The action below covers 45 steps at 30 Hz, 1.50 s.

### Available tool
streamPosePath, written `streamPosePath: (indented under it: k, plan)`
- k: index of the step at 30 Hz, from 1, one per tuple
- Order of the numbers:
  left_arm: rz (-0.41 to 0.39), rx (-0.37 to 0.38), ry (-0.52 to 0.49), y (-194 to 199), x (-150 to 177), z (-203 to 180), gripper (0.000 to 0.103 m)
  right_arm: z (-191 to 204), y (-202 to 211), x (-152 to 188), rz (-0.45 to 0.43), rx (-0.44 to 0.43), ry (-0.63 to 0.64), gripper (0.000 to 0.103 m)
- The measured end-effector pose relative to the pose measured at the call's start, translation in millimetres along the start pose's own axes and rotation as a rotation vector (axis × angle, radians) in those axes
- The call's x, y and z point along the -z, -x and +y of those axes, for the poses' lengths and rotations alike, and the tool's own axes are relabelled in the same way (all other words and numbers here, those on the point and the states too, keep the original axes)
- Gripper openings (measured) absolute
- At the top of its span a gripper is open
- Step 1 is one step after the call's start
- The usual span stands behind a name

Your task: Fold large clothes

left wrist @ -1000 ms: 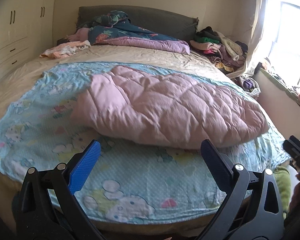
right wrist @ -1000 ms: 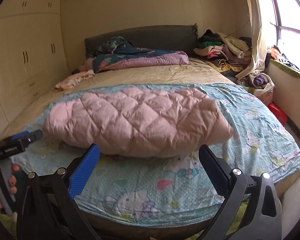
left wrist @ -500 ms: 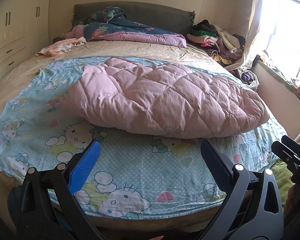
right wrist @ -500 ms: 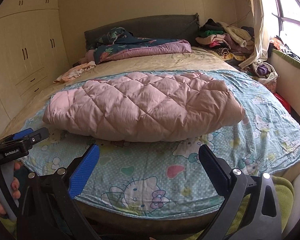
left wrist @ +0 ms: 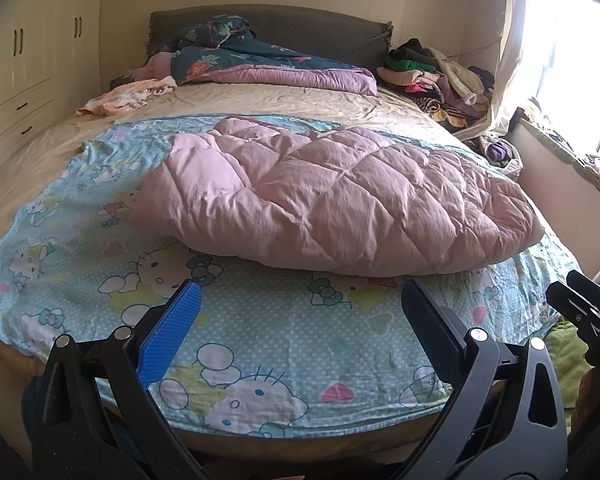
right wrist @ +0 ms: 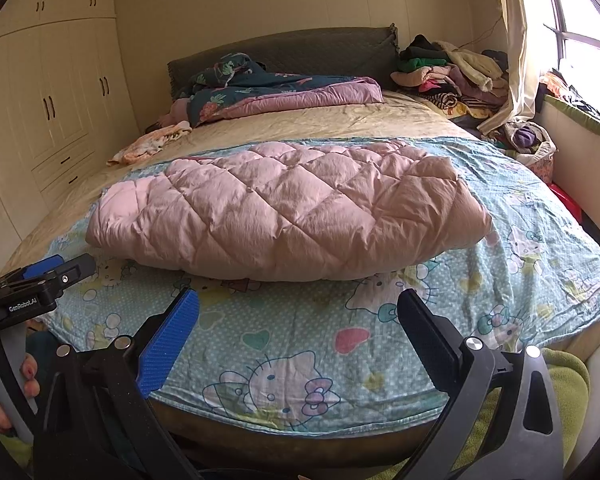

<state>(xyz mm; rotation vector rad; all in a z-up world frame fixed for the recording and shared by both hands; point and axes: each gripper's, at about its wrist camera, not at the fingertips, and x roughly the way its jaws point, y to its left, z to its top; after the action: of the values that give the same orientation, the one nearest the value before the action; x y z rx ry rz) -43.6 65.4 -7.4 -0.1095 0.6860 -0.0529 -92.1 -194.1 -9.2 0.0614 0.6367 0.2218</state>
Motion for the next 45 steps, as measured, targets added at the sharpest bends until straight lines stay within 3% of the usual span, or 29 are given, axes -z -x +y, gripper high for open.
streamPosePath:
  k: [45]
  plan:
    - [-0.003,-0.019,0.009,5.0,0.1,2.5,0.094,4.2,0.7,0.7,0.004,-0.014,0.011,0.099]
